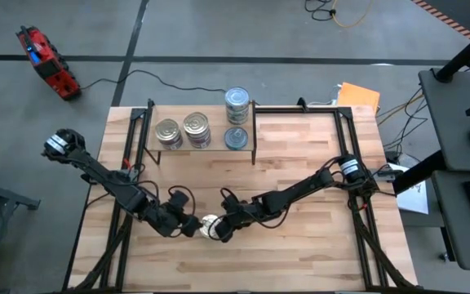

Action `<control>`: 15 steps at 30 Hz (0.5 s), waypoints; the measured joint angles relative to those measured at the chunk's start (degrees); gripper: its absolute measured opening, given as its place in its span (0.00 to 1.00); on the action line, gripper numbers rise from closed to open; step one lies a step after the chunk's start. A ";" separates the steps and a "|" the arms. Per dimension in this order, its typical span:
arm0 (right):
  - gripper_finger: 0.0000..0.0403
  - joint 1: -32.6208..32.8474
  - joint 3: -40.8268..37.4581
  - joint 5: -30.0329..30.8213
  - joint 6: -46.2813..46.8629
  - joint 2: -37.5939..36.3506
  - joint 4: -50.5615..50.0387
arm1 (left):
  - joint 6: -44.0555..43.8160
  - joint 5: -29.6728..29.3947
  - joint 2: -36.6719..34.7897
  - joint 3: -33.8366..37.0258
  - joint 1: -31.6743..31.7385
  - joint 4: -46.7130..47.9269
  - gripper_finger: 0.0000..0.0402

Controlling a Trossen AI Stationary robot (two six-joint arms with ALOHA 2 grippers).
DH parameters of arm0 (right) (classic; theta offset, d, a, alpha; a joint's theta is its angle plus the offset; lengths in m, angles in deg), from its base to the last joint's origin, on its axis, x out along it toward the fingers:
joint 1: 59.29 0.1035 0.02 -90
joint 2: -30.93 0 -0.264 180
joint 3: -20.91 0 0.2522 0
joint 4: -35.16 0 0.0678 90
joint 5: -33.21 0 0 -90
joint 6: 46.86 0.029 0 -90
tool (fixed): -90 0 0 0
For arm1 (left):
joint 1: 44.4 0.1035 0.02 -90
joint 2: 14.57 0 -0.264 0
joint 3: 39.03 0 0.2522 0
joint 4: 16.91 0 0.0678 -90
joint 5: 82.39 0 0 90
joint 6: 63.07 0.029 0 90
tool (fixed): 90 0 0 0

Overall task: Stack canned seafood by type on shelf
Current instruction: Stack the blue and pink tuna can on top of the blue and pink tuna can on the shelf

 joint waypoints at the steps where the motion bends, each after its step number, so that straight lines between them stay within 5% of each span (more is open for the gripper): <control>1: 0.03 0.06 0.00 0.00 0.00 -0.02 -0.18 | 0.01 0.00 0.43 0.00 0.00 -0.41 0.72; 15: 0.03 0.47 -0.22 -0.30 0.02 0.32 -2.90 | -1.84 0.07 11.29 -1.60 -0.15 -7.33 0.72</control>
